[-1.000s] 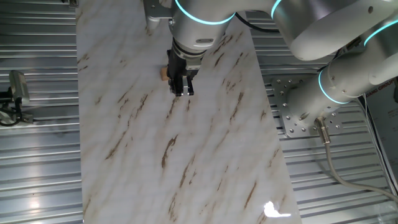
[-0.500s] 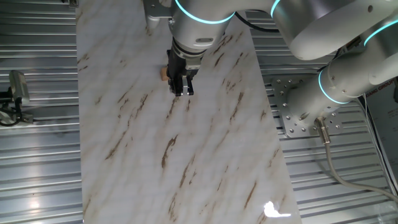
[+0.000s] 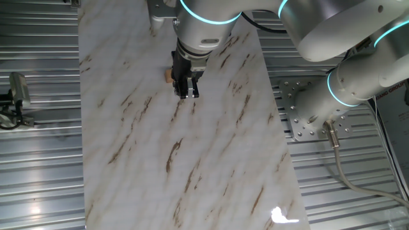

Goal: Pick up the small block on the left and move it to the right

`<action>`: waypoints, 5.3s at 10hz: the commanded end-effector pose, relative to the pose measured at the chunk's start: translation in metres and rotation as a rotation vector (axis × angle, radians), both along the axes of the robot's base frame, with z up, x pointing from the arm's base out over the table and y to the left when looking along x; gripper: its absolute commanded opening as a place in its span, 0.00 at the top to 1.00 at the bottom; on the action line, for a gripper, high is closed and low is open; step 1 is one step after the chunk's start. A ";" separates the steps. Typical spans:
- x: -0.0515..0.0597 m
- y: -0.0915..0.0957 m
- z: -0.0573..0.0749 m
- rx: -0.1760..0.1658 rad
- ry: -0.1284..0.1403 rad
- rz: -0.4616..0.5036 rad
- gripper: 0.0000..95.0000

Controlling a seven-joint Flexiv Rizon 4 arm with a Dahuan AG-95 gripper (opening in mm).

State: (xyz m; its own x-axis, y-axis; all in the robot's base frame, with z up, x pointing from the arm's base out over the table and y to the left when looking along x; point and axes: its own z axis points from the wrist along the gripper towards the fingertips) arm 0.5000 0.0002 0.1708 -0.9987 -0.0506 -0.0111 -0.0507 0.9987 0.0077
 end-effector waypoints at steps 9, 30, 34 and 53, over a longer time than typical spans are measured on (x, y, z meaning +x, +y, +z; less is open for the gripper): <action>0.000 0.000 0.000 0.001 0.000 0.001 1.00; -0.007 -0.070 -0.020 0.021 -0.012 0.135 1.00; -0.007 -0.082 -0.026 0.034 -0.020 0.160 1.00; -0.008 -0.090 -0.027 0.036 -0.049 0.168 1.00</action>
State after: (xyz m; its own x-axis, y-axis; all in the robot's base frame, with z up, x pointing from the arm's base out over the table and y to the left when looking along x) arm 0.4920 -0.0899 0.1441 -0.9747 -0.2141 -0.0635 -0.2165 0.9757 0.0333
